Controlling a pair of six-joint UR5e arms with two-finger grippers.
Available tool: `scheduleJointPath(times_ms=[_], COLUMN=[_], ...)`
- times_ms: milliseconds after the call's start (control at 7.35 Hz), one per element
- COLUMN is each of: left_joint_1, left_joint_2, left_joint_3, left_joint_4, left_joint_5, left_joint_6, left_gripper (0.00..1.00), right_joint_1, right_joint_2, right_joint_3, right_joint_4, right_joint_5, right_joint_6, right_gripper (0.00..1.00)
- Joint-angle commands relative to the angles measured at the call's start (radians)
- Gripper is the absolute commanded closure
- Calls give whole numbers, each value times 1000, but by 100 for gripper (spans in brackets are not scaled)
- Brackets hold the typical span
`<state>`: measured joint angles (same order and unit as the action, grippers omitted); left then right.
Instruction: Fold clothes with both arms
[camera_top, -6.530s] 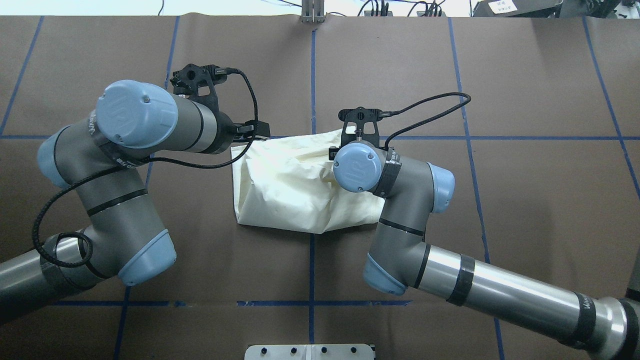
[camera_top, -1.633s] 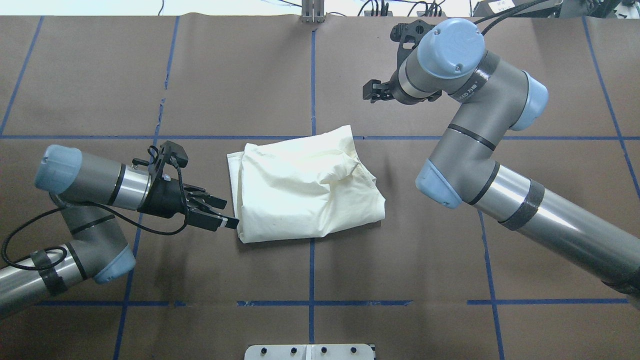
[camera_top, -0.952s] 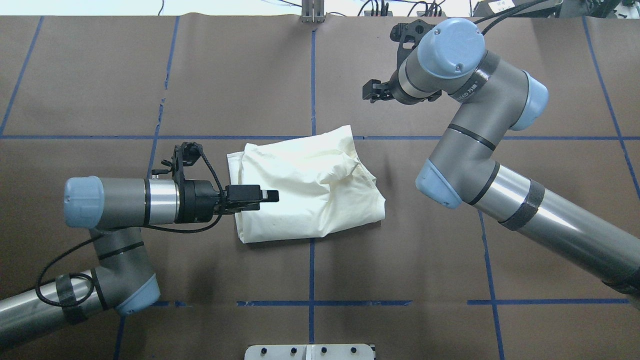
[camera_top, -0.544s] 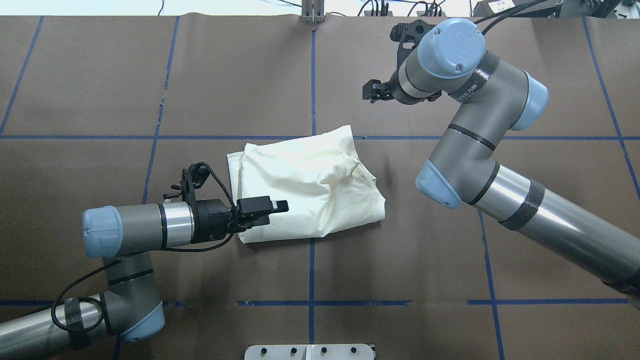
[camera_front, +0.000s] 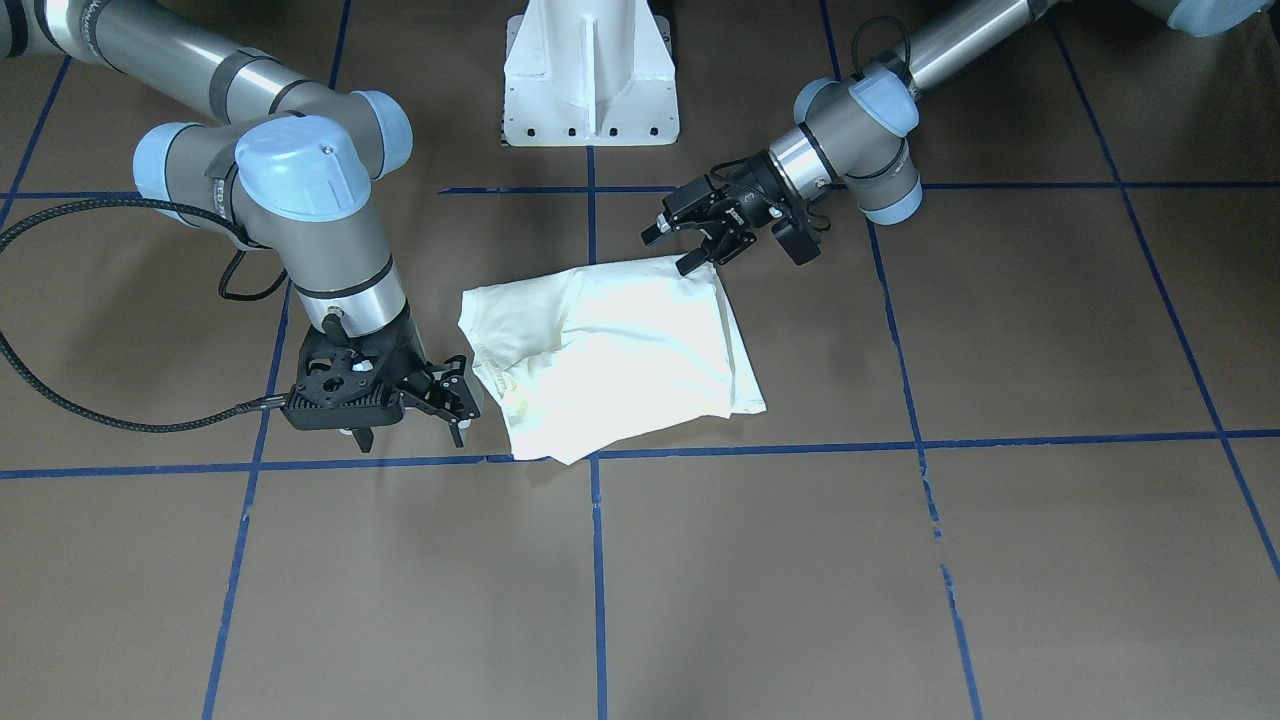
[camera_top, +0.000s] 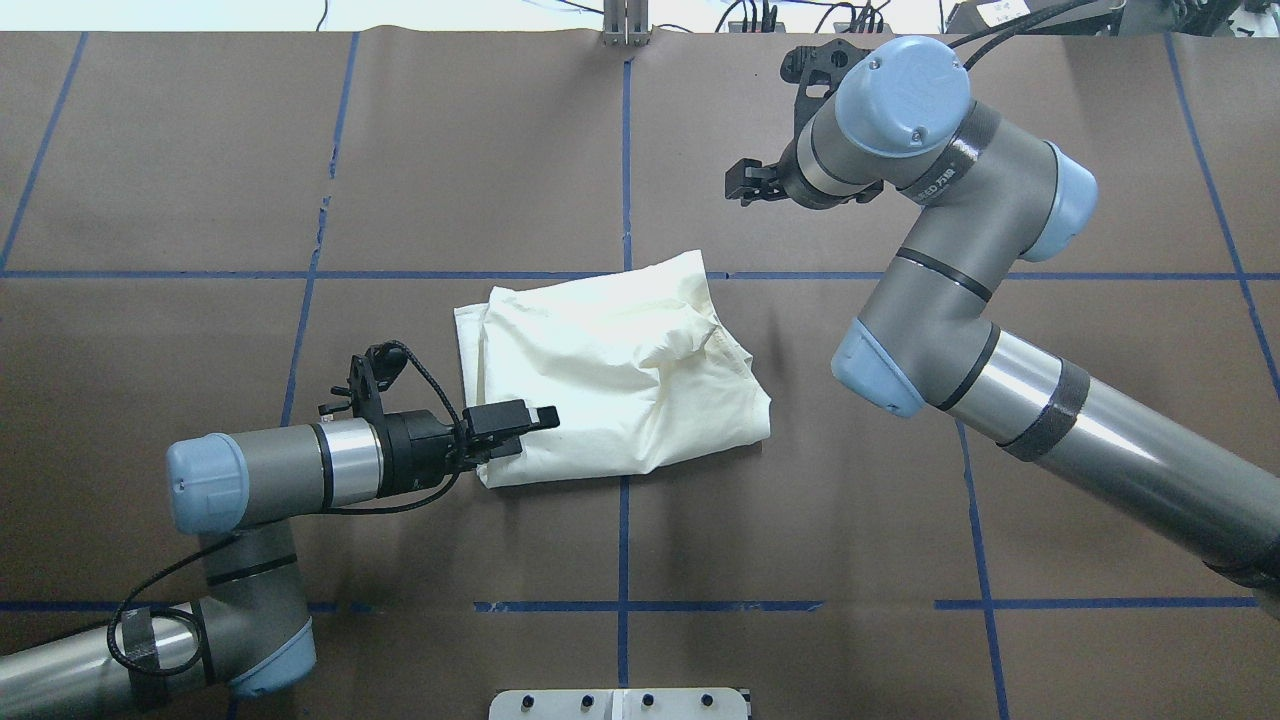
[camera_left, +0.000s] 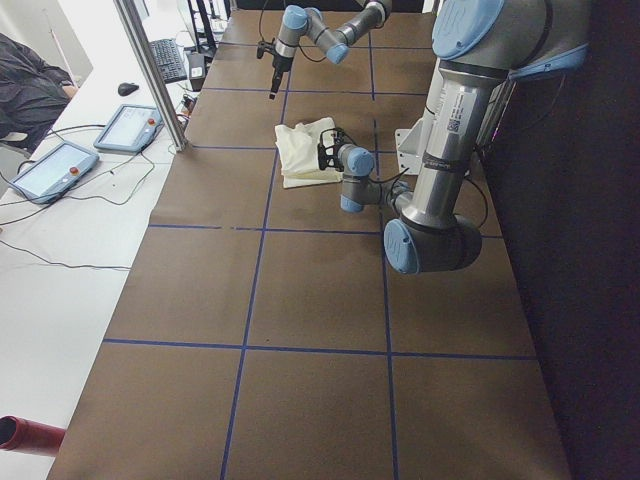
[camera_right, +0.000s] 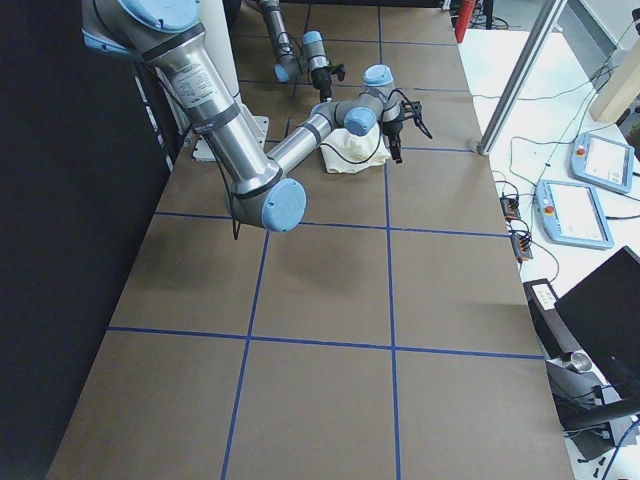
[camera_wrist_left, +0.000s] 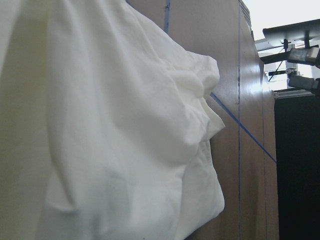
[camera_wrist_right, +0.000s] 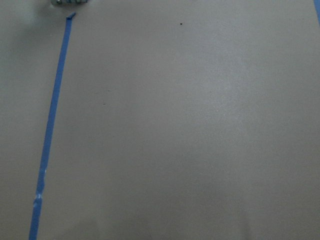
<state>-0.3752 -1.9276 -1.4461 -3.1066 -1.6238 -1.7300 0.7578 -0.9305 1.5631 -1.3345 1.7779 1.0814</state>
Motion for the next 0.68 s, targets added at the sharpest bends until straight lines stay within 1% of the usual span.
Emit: scheduleJointPath(times_ms=[0,544], left_joint_1=[1,1], left_joint_2=[1,13], left_joint_3=[16,9], left_joint_4=[-3,-6], left_joint_5=[5,4], left_joint_6=[1,0], left_gripper=[1,1], right_joint_1=[0,0], right_joint_2=[-1,-2], right_joint_3=[0,0], right_joint_4=[0,0], right_joint_5=[0,0], right_joint_6=[0,0], right_gripper=[0,0])
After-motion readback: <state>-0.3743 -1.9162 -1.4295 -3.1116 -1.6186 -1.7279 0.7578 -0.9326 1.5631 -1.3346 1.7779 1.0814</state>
